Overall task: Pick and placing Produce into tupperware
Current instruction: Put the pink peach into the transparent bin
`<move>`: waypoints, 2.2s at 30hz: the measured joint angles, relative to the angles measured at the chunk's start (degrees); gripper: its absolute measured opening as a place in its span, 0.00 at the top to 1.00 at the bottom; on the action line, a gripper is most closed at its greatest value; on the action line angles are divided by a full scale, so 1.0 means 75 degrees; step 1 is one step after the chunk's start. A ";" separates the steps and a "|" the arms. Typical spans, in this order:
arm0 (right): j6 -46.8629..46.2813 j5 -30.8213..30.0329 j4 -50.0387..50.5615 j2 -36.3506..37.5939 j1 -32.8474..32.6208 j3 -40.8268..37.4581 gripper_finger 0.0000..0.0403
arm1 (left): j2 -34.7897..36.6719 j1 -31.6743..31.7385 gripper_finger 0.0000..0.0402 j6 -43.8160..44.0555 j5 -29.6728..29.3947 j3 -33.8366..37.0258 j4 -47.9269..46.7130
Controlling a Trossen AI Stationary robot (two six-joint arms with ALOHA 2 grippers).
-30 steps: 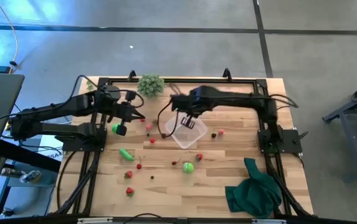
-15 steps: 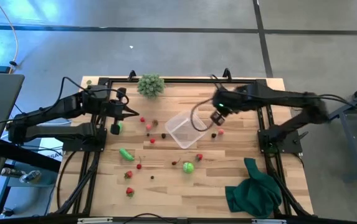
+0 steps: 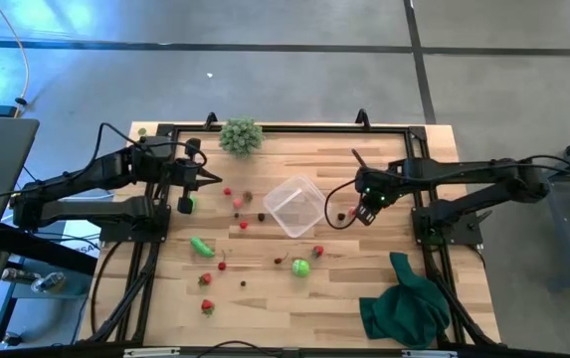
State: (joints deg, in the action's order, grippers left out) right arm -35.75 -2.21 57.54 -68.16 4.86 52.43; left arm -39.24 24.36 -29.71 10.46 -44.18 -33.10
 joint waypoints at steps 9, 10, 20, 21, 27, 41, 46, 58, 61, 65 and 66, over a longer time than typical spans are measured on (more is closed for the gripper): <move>0.0483 0.0266 -0.0493 0.0003 0.0050 -0.0514 0.82 | 0.0000 0.0000 1.00 0.0000 0.0000 0.0000 0.0000; 0.0521 0.0244 -0.0555 0.0003 0.0078 -0.0514 0.81 | 0.0000 0.0000 1.00 0.0003 0.0000 0.0000 0.0000; 0.0371 -0.0081 -0.1035 0.0003 0.0254 -0.0514 0.63 | 0.0000 0.0000 1.00 0.0000 0.0000 0.0000 0.0003; 0.0371 -0.0126 -0.1140 0.0003 0.0254 -0.0514 0.63 | 0.0000 0.0000 1.00 0.0003 0.0000 0.0000 0.0000; 0.0447 -0.0224 -0.1296 -0.0317 0.0254 -0.0514 0.62 | 0.0000 0.0000 1.00 0.0003 0.0000 0.0000 0.0001; 0.1032 0.0100 -0.1569 -0.1996 0.0251 -0.0517 0.62 | 0.0000 0.0000 1.00 0.0000 0.0000 0.0000 0.0000; 0.1175 0.0162 -0.1596 -0.2366 0.0268 -0.0517 0.62 | 0.0000 0.0000 1.00 0.0002 0.0000 0.0000 0.0001; 0.1222 0.0128 -0.1980 -0.3164 0.0269 -0.0517 0.62 | 0.0000 0.0001 1.00 0.0001 0.0000 0.0000 0.0001; 0.1187 0.0130 -0.2044 -0.3168 0.0294 -0.0517 0.62 | 0.0000 0.0000 1.00 0.0001 0.0000 0.0000 0.0002; 0.1174 0.0071 -0.2079 -0.3130 0.0358 -0.0517 0.62 | -0.0002 0.0001 1.00 0.0001 0.0000 0.0000 0.0002; 0.1175 0.0053 -0.2091 -0.3130 0.0392 -0.0517 0.62 | -0.0003 0.0002 1.00 0.0001 0.0000 0.0000 0.0000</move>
State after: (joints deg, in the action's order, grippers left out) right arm -26.94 -1.81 41.86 -91.64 7.80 48.56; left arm -39.27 24.38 -29.71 10.46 -44.18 -33.10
